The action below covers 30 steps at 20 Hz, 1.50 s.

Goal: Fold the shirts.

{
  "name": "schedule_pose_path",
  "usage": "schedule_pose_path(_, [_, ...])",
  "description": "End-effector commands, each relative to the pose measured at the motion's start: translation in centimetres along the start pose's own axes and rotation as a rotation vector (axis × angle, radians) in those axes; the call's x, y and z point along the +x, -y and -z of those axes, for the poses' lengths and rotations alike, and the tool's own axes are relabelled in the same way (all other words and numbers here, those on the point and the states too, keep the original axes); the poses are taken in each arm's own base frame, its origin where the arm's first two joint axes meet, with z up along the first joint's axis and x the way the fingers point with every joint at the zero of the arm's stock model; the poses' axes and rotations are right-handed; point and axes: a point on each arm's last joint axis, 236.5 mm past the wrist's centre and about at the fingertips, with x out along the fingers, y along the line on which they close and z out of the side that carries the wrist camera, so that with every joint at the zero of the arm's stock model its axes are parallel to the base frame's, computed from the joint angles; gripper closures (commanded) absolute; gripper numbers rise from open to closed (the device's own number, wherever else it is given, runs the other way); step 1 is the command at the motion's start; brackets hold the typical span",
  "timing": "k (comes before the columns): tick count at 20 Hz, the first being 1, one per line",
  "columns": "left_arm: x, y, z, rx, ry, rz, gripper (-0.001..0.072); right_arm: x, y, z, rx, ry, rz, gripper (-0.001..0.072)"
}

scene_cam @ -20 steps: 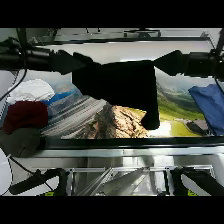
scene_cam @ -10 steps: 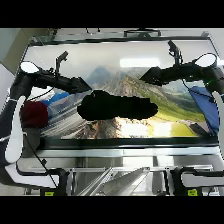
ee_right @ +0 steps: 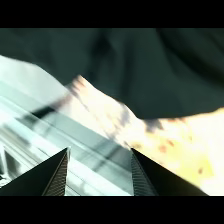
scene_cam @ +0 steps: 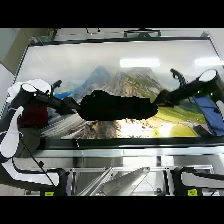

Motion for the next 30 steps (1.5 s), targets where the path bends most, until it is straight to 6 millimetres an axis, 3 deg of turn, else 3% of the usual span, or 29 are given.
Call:
schedule_pose_path(1, [1.3,-3.3,1.2,-0.046,0.011,-0.085,0.0014,1.8,4.5,2.6,0.097,0.01,0.077,0.0278])
schedule_pose_path(3, [1.3,-3.8,0.3,-0.045,0.051,-0.104,0.0014,3.5,6.2,3.5,0.189,0.025,0.091,0.0274])
schedule_pose_path(5, [1.7,-3.8,-0.8,-0.012,0.087,-0.129,0.0014,5.8,6.5,3.9,0.238,0.053,0.066,0.0274])
schedule_pose_path(10, [3.9,-2.5,-3.6,0.083,0.167,-0.197,0.0015,10.5,4.5,0.9,0.266,0.186,0.01,0.0275])
schedule_pose_path(13, [5.1,-1.5,-4.0,0.135,0.173,-0.215,0.0017,13.3,2.9,-1.1,0.285,0.255,-0.018,0.0276])
schedule_pose_path(16, [5.1,-1.5,-4.4,0.141,0.19,-0.224,0.0454,14.6,1.1,-2.7,0.291,0.308,-0.084,0.0294])
schedule_pose_path(18, [4.8,-1.8,-4.6,0.131,0.2,-0.224,0.0678,14.3,0.2,-3.3,0.287,0.332,-0.127,0.0626])
schedule_pose_path(21, [4.1,-1.8,-4.2,0.097,0.192,-0.189,0.0682,13.8,-1.0,-3.2,0.267,0.323,-0.16,0.0695])
schedule_pose_path(24, [1.2,0.1,-4.6,0.099,0.255,-0.136,0.0683,11.2,-4.5,-2.5,0.175,0.313,-0.241,0.0695])
schedule_pose_path(26, [-2.8,3.6,-5.1,0.153,0.329,-0.09,0.0683,7.0,-8.2,-2.6,0.077,0.347,-0.32,0.0695])
schedule_pose_path(28, [-7.6,9.1,-4.8,0.253,0.41,-0.027,0.0683,0.5,-12.1,-2.8,-0.044,0.439,-0.388,0.0695])
schedule_pose_path(30, [-13.0,15.7,-3.7,0.381,0.53,0.04,0.0683,-7.1,-15.9,-2.3,-0.168,0.566,-0.43,0.0695])
